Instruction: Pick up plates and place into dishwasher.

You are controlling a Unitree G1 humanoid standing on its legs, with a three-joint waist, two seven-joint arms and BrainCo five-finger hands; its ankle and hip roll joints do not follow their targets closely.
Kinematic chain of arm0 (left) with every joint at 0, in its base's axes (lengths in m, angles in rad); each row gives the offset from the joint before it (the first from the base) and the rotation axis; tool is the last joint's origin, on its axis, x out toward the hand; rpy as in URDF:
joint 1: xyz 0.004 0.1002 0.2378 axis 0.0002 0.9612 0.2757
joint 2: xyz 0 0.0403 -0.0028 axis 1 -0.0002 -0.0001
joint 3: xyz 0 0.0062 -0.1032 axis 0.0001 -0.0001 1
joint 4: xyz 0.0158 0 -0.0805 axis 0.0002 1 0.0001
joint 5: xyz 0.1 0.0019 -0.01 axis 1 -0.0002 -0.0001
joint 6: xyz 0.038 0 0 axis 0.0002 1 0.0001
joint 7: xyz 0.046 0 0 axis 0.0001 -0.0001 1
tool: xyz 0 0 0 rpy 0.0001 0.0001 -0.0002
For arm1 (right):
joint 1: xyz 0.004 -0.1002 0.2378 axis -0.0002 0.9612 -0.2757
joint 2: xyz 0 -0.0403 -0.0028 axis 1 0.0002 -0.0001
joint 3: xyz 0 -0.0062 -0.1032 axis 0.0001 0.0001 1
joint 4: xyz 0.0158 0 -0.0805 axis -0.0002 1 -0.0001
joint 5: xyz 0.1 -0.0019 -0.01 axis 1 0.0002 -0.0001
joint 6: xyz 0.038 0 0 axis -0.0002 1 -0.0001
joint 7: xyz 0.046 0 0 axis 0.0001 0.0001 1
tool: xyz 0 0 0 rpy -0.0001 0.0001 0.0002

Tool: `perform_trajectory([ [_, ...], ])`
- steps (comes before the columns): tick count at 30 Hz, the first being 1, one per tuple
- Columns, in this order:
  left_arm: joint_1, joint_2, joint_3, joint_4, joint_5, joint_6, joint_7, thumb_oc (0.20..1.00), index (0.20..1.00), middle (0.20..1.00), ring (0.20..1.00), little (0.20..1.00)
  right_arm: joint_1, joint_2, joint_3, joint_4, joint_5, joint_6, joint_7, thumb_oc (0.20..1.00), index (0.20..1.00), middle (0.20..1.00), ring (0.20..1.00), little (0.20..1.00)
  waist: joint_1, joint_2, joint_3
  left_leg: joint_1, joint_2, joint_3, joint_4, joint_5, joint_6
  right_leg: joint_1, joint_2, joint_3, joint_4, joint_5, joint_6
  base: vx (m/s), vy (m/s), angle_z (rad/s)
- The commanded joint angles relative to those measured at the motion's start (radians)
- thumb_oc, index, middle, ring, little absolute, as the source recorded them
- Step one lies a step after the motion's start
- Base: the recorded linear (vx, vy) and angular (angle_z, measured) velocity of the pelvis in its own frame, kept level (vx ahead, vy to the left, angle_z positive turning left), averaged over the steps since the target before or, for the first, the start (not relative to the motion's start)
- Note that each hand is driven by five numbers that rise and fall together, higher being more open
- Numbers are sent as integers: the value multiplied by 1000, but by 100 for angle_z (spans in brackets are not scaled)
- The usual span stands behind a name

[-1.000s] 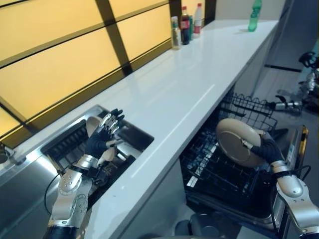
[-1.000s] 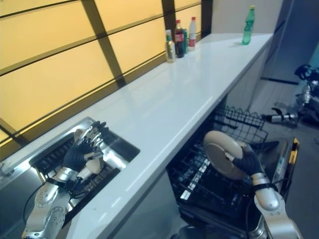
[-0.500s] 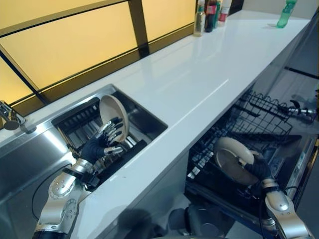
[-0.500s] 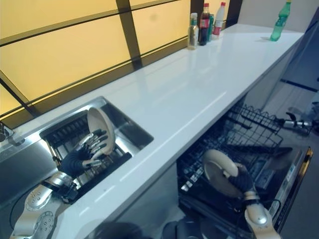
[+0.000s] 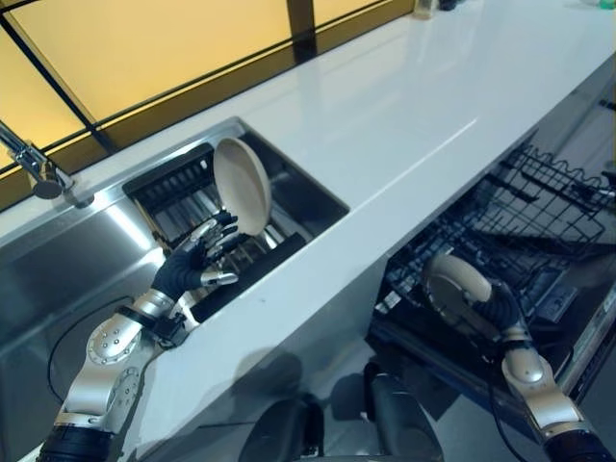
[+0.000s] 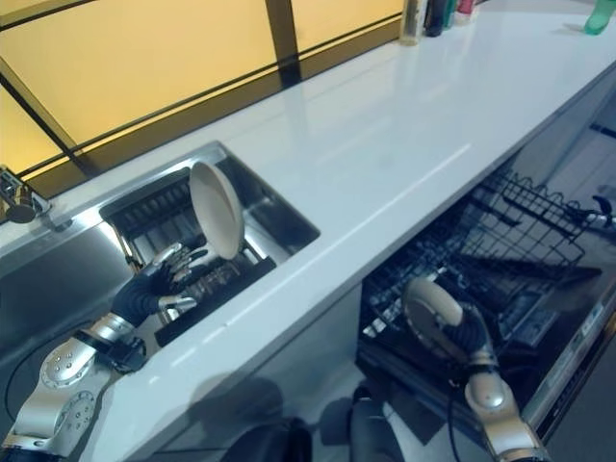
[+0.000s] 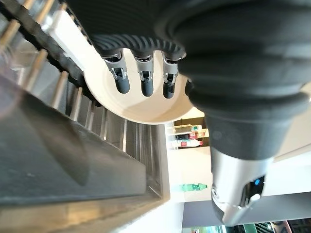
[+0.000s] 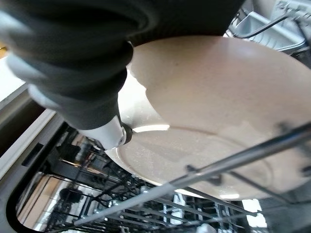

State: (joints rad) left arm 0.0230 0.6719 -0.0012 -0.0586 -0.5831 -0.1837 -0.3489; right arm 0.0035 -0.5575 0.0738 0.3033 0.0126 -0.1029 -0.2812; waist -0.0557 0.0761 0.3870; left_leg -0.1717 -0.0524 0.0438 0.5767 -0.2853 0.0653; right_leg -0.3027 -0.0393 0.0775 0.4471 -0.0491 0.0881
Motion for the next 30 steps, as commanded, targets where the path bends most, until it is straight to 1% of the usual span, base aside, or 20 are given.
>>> perform_trajectory([
  [1, -51, 68, 11, -59, -53, -48, 32, 1000, 1000, 1000, 1000, 1000, 18, 16, 79, 97, -13, 47, -4, 200, 200, 200, 200, 200, 30, -18, -8, -138, -32, 54, 141, -34, 35, 92, -51, 27, -209, 107, 96, -9, -44, 3],
  [5, -64, 76, 1, -67, -51, -41, 42, 1000, 1000, 1000, 1000, 1000, 0, 16, 103, 150, -4, 91, -22, 200, 200, 200, 200, 200, 42, -14, 2, -141, -33, 40, 132, -23, 30, 104, -44, 26, -224, 106, 86, 7, -74, 1],
  [11, -112, 96, -23, -64, -52, -32, 60, 1000, 1000, 1000, 1000, 1000, -65, 27, 144, 222, 45, 97, -49, 200, 200, 200, 200, 200, 64, -6, 22, -172, -28, 18, 147, -15, 23, 109, -33, 13, -236, 102, 69, -28, -75, 8],
  [15, -139, 104, -37, -57, -56, -36, 75, 1000, 1000, 1000, 1000, 1000, -91, 39, 163, 242, 64, 101, -60, 200, 200, 200, 200, 200, 70, -4, 26, -184, -27, 11, 138, -6, 18, 104, -29, 8, -245, 102, 59, -41, -29, 8],
  [16, -146, 101, -39, -54, -55, -38, 78, 1000, 1000, 1000, 1000, 1000, -98, 40, 165, 254, 70, 101, -58, 216, 216, 216, 216, 216, 71, 0, 32, -177, -26, 7, 130, -5, 17, 111, -25, 7, -249, 101, 55, -30, 7, 5],
  [19, -149, 85, -38, -49, -49, -37, 83, 1000, 1000, 1000, 1000, 1000, -93, 51, 160, 274, 77, 95, -57, 655, 655, 655, 655, 655, 70, -2, 27, -155, -24, 5, 99, 5, 15, 125, -23, 8, -263, 104, 48, -5, 31, 4],
  [20, -145, 80, -36, -49, -45, -37, 81, 1000, 1000, 1000, 1000, 1000, -87, 54, 158, 278, 79, 91, -58, 900, 900, 900, 900, 900, 70, -4, 23, -145, -21, 4, 87, 8, 14, 133, -23, 9, -269, 105, 46, 27, 44, 3],
  [21, -141, 73, -33, -50, -42, -35, 79, 1000, 1000, 1000, 1000, 1000, -77, 60, 153, 277, 76, 91, -60, 1000, 1000, 1000, 1000, 1000, 70, -7, 16, -133, -20, 4, 74, 11, 14, 142, -24, 11, -275, 105, 45, 30, 45, 1],
  [24, -123, 55, -16, -54, -34, -32, 69, 1000, 1000, 1000, 1000, 1000, -49, 73, 137, 280, 70, 91, -61, 1000, 1000, 1000, 1000, 1000, 70, -18, -13, -98, -18, 3, 32, 22, 12, 168, -29, 15, -297, 110, 44, 49, 60, -7],
  [30, -80, 13, 24, -57, -18, -6, 42, 1000, 1000, 1000, 1000, 1000, 17, 102, 104, 260, 58, 98, -50, 1000, 1000, 1000, 1000, 1000, 72, -47, -75, -16, -15, -1, -28, 18, 13, 231, -36, 26, -329, 112, 48, 74, 64, 0],
])
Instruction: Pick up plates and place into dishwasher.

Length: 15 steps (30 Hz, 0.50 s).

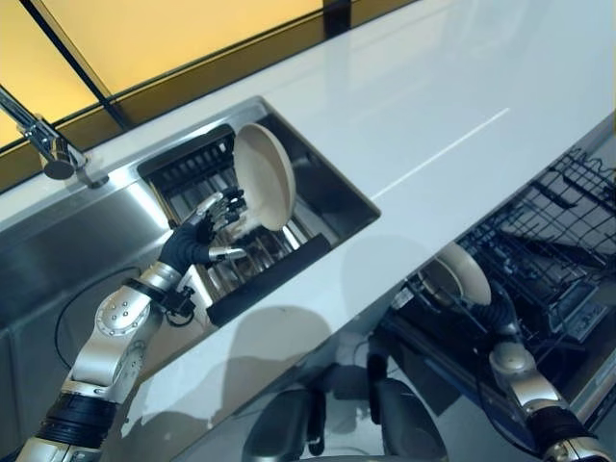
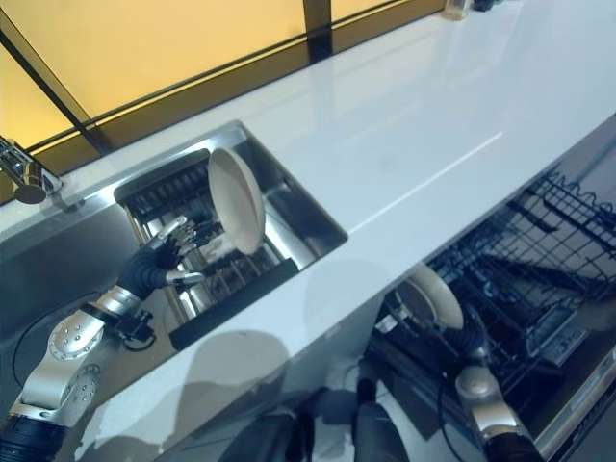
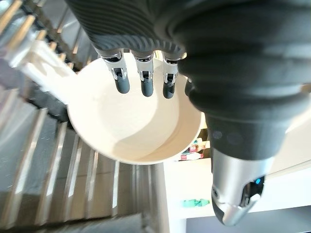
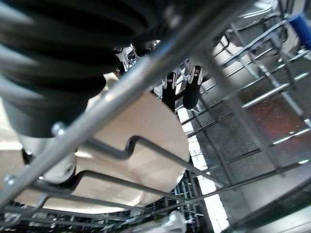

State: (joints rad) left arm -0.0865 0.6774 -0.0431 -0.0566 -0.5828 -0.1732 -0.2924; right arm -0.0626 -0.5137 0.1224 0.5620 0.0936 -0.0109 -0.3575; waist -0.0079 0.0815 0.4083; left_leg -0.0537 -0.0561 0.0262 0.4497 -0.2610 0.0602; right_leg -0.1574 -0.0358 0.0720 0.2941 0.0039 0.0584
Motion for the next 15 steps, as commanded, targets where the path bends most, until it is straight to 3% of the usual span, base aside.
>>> perform_trajectory([
  [1, 37, 1, 73, -56, -13, -14, -23, 1000, 1000, 1000, 1000, 1000, 92, 63, 52, -6, -24, 12, 27, 1000, 1000, 1000, 1000, 1000, 24, -58, -107, -118, -12, 17, 88, -7, 18, 95, -41, 34, -180, 58, 79, 55, 71, 2],
  [15, 118, -70, 138, -38, 3, -32, -53, 1000, 1000, 1000, 1000, 1000, 176, 75, -32, -85, -7, 44, 56, 1000, 1000, 1000, 1000, 1000, -8, -91, -189, 66, -25, 28, -71, -9, 16, 182, -49, 61, -244, 53, 86, 12, 94, -2],
])
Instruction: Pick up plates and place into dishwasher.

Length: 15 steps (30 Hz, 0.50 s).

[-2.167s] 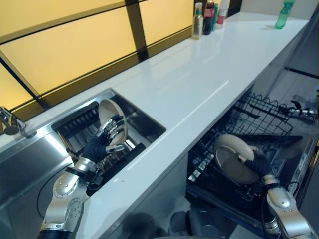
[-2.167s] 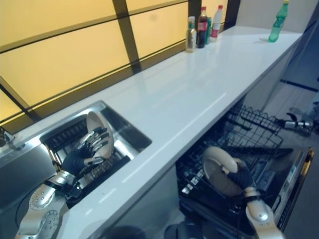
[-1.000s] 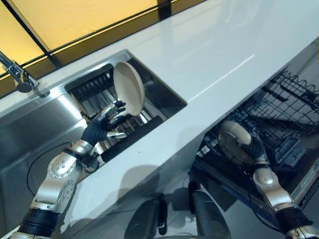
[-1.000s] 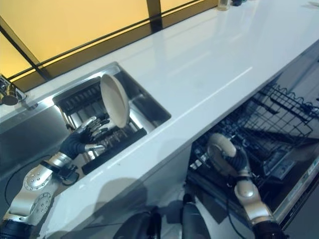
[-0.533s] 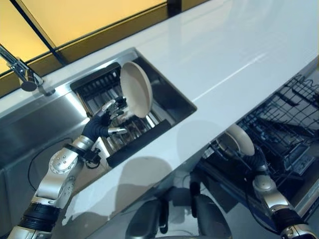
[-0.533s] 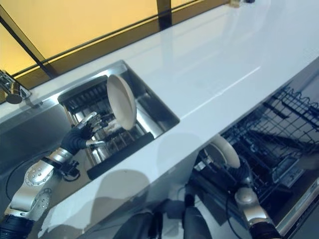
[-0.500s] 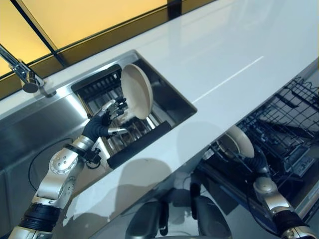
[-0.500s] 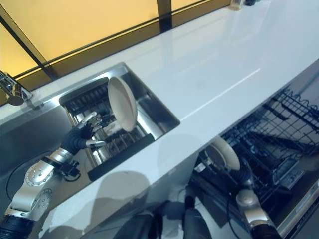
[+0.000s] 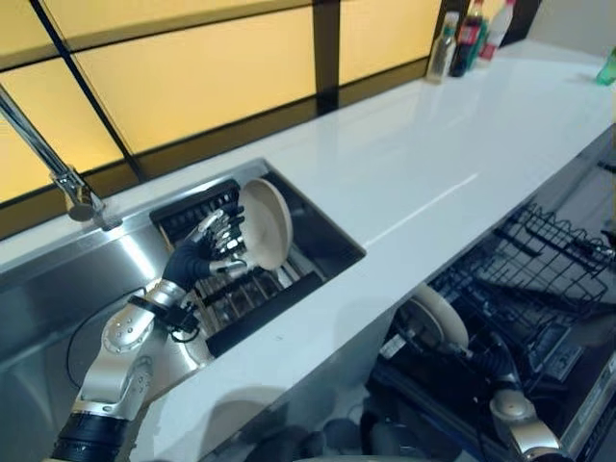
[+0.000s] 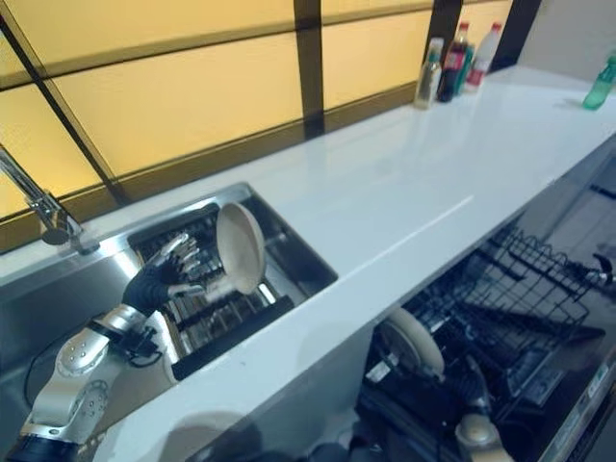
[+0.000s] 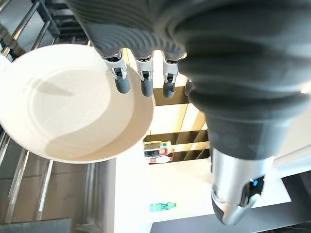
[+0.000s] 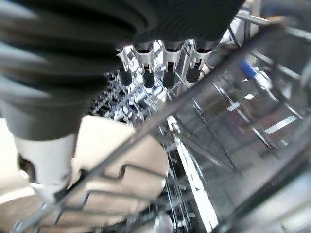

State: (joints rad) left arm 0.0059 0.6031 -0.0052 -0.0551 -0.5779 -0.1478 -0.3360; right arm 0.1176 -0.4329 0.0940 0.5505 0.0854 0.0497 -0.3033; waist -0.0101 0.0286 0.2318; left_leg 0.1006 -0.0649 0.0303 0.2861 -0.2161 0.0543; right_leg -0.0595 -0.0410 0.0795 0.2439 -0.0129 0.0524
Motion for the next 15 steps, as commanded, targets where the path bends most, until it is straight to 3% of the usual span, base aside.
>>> perform_trajectory([
  [1, 34, 0, 107, -43, -3, -61, -7, 1000, 1000, 1000, 1000, 1000, 7, -6, -19, -99, 11, -21, -4, 1000, 1000, 1000, 1000, 1000, -11, -38, -16, -79, -17, 25, 84, -54, 22, 86, -43, 57, -194, 69, 91, -29, 96, -13],
  [8, 106, -44, 162, -51, -10, -111, 13, 1000, 1000, 1000, 1000, 1000, 90, -16, -183, -395, 40, -69, -113, 1000, 1000, 1000, 1000, 1000, -60, -32, -28, -27, -27, 30, 32, -54, 27, 81, -34, 81, -191, 61, 85, -36, 110, -8],
  [15, 154, -89, 192, -68, -25, -159, 53, 1000, 1000, 1000, 1000, 1000, 93, -53, -336, -662, -4, -187, -229, 1000, 1000, 1000, 1000, 1000, -81, -8, -56, 2, -34, 19, -36, -34, 15, 84, -23, 95, -209, 53, 80, -31, 118, -12],
])
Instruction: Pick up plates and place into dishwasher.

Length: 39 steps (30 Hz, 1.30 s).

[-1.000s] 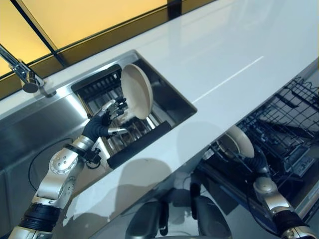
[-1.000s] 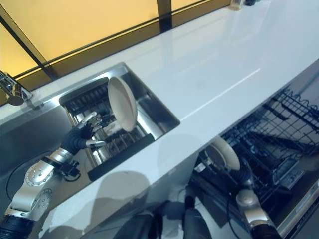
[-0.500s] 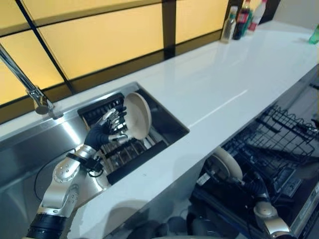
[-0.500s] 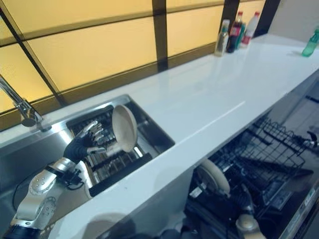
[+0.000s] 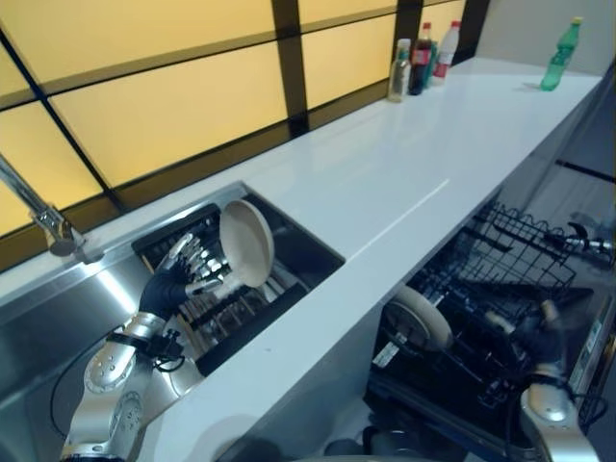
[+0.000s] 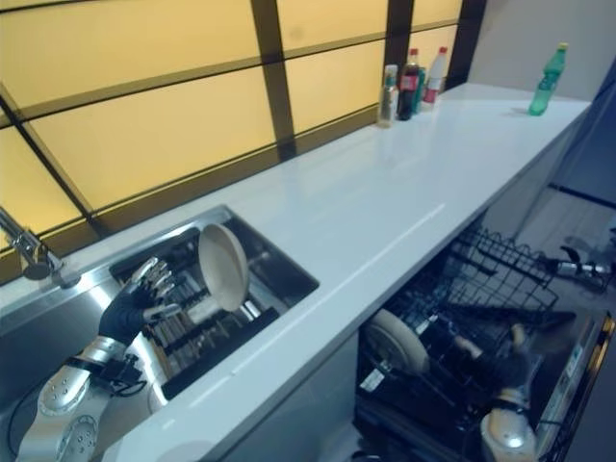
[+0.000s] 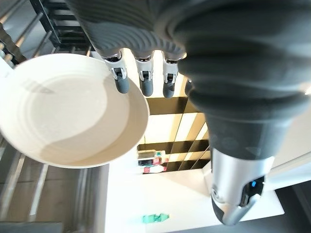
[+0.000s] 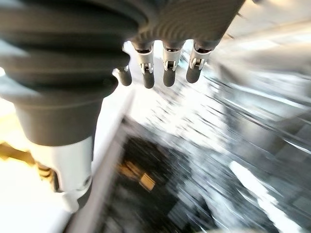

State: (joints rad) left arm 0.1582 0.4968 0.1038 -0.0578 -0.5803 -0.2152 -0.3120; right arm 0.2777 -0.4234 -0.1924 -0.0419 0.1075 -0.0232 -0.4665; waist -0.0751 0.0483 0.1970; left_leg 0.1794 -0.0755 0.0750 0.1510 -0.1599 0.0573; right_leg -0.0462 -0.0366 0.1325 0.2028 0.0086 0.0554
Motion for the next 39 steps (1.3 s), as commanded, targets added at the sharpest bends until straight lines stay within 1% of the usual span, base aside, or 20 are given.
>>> perform_trajectory([
  [1, 3, 15, 86, -66, -25, -99, 38, 1000, 1000, 1000, 1000, 1000, -72, -68, -66, -95, -26, -146, -92, 1000, 1000, 1000, 1000, 1000, -17, -26, -27, -74, -24, -28, 89, -86, 9, 72, -26, 42, -171, 29, 75, -26, 97, -3],
  [2, 3, 13, 89, -65, -27, -105, 45, 1000, 1000, 1000, 1000, 1000, -78, -71, -84, -113, -19, -161, -99, 1000, 1000, 1000, 1000, 1000, -18, -24, -32, -73, -24, -30, 82, -83, 7, 73, -25, 42, -173, 27, 75, -25, 91, -2],
  [4, -4, 7, 92, -65, -22, -113, 65, 1000, 1000, 1000, 1000, 1000, -97, -75, -110, -146, -26, -218, -135, 1000, 1000, 1000, 1000, 1000, -15, -21, -45, -69, -25, -37, 66, -78, 3, 79, -22, 40, -181, 20, 72, -12, 85, 0],
  [6, -11, 1, 90, -62, -18, -123, 78, 1000, 1000, 1000, 1000, 1000, -111, -72, -121, -183, -40, -249, -166, 1000, 1000, 1000, 1000, 1000, -11, -19, -56, -66, -26, -46, 56, -73, -1, 85, -21, 36, -183, 13, 68, 9, 74, 2],
  [7, -16, -3, 90, -61, -15, -124, 85, 1000, 1000, 1000, 1000, 1000, -120, -71, -124, -203, -53, -277, -183, 1000, 1000, 1000, 1000, 1000, -8, -18, -63, -65, -26, -52, 51, -72, -3, 88, -20, 34, -185, 9, 67, 20, 64, 5],
  [10, -33, -8, 83, -65, 12, -125, 113, 1000, 1000, 1000, 1000, 1000, -152, -67, -117, -249, -87, -310, -191, 1000, 1000, 1000, 1000, 1000, 2, -16, -81, -64, -29, -67, 49, -72, -7, 94, -18, 29, -188, 0, 61, 31, 55, 10],
  [12, -54, -7, 69, -65, 46, -125, 140, 1000, 1000, 1000, 1000, 1000, -189, -75, -88, -268, -104, -314, -173, 1000, 1000, 1000, 1000, 1000, 10, -17, -91, -66, -31, -78, 53, -75, -10, 97, -18, 23, -188, -7, 58, 36, 47, 12],
  [16, -88, 9, 52, -64, 157, -161, 212, 1000, 1000, 1000, 1000, 1000, -243, -97, -17, -297, -117, -325, -85, 1000, 1000, 1000, 1000, 1000, 33, -20, -107, -74, -35, -101, 60, -74, -16, 105, -19, 5, -189, -16, 51, 31, 34, 22],
  [20, -108, 41, 53, -74, 243, -189, 269, 1000, 1000, 1000, 1000, 1000, -257, -113, 30, -299, -109, -339, -25, 1000, 1000, 1000, 1000, 1000, 53, -29, -119, -86, -38, -120, 66, -74, -19, 110, -21, -23, -192, -26, 46, 34, 4, 31],
  [24, -119, 70, 46, -83, 335, -204, 323, 1000, 1000, 1000, 1000, 1000, -259, -125, 57, -304, -98, -331, 12, 1000, 1000, 1000, 1000, 1000, 63, -34, -121, -94, -38, -131, 68, -72, -20, 111, -19, -46, -186, -36, 41, 31, -36, 32],
  [25, -119, 80, 47, -85, 340, -206, 327, 1000, 1000, 1000, 1000, 1000, -258, -127, 61, -305, -94, -329, 17, 1000, 1000, 1000, 1000, 1000, 65, -35, -121, -94, -37, -134, 68, -71, -21, 112, -18, -52, -185, -39, 39, 46, -81, 28],
  [30, -119, 113, 54, -107, 390, -199, 370, 1000, 1000, 1000, 1000, 1000, -248, -136, 79, -315, -72, -313, 27, 1000, 1000, 1000, 1000, 1000, 68, -37, -122, -95, -27, -146, 53, -59, -24, 115, -5, -67, -180, -54, 28, 40, -104, 21],
  [34, -119, 136, 52, -115, 469, -202, 416, 1000, 1000, 1000, 1000, 1000, -240, -148, 92, -321, -60, -309, 52, 1000, 1000, 1000, 1000, 1000, 64, -38, -124, -93, -15, -155, 42, -47, -30, 119, 11, -74, -172, -70, 14, 29, -141, 10],
  [36, -129, 157, 48, -111, 551, -203, 475, 1000, 1000, 1000, 1000, 1000, -240, -159, 99, -318, -43, -310, 73, 1000, 1000, 1000, 1000, 1000, 62, -41, -125, -97, -8, -155, 46, -44, -34, 124, 20, -81, -166, -81, 2, 23, -194, 3],
  [39, -150, 197, 30, -104, 673, -185, 569, 1000, 1000, 1000, 1000, 1000, -248, -181, 118, -312, -23, -301, 92, 1000, 1000, 1000, 1000, 1000, 62, -45, -121, -114, -4, -154, 80, -47, -42, 130, 28, -96, -157, -90, -13, 0, -161, 4],
])
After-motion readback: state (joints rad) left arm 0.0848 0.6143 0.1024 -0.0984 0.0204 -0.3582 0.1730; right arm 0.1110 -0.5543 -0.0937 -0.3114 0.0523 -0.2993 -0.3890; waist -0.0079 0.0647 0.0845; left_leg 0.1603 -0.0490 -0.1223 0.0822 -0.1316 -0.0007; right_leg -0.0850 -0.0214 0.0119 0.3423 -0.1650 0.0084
